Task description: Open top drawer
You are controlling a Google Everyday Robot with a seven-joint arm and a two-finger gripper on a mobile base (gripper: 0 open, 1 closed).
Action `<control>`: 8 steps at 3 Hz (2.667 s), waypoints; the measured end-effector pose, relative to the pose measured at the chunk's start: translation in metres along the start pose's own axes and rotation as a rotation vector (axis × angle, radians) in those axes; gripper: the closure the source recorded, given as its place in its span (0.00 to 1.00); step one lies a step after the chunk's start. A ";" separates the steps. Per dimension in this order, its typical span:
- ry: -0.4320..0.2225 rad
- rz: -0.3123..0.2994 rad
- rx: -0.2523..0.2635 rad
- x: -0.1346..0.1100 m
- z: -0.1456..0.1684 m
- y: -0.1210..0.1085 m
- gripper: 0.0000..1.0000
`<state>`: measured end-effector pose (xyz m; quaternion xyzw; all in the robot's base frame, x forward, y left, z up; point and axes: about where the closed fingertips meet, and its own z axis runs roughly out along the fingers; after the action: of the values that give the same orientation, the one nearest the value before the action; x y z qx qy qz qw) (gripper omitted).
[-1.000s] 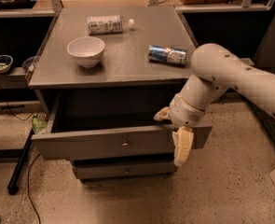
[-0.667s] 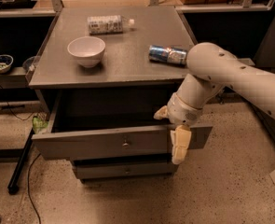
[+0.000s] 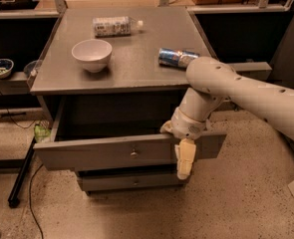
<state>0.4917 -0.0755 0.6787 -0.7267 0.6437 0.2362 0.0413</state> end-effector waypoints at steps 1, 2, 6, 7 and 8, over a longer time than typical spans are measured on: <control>-0.005 -0.004 -0.006 -0.002 -0.004 0.003 0.00; -0.042 -0.027 -0.043 -0.004 -0.009 0.020 0.00; -0.162 -0.161 -0.170 0.001 -0.003 0.089 0.00; -0.175 -0.185 -0.184 0.008 0.001 0.106 0.00; -0.192 -0.206 -0.199 0.018 -0.001 0.133 0.00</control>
Offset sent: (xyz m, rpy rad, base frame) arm -0.0325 -0.0080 0.0296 0.0898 0.0701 0.0594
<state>0.3664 -0.1143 0.7049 -0.7635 0.5323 0.3615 0.0544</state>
